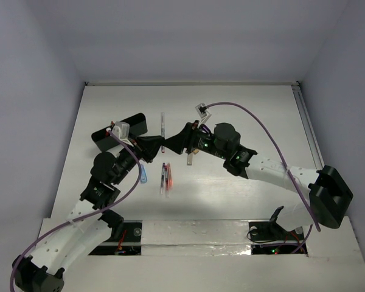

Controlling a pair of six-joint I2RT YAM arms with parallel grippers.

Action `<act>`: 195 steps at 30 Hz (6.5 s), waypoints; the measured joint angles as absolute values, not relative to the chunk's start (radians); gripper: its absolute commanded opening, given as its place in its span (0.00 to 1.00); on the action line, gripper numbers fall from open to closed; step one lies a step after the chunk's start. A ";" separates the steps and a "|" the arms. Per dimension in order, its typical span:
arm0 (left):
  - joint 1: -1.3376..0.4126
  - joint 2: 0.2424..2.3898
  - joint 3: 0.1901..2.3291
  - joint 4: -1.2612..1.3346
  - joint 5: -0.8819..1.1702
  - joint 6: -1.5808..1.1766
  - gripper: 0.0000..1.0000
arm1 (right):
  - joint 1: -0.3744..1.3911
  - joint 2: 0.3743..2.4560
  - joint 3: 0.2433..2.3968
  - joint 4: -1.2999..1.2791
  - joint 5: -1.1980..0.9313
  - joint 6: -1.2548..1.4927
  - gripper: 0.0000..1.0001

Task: Sort the stationery into containers
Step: Close the pen cap on the pen, then place the pen in the storage box, then move the pen to the center of the board.

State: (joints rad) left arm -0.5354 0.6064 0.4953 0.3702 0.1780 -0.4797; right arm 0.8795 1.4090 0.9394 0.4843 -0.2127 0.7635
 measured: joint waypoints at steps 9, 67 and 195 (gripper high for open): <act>-0.535 0.567 0.495 0.314 0.166 -0.480 0.00 | 0.879 1.409 0.940 0.485 -0.229 0.755 0.66; -0.535 0.207 0.778 -0.263 -0.405 -0.278 0.81 | 0.937 2.647 2.437 0.397 -0.234 0.694 0.00; -0.535 0.199 0.700 -0.197 -0.371 -0.223 0.34 | 1.037 1.941 1.273 -0.257 0.265 0.504 0.25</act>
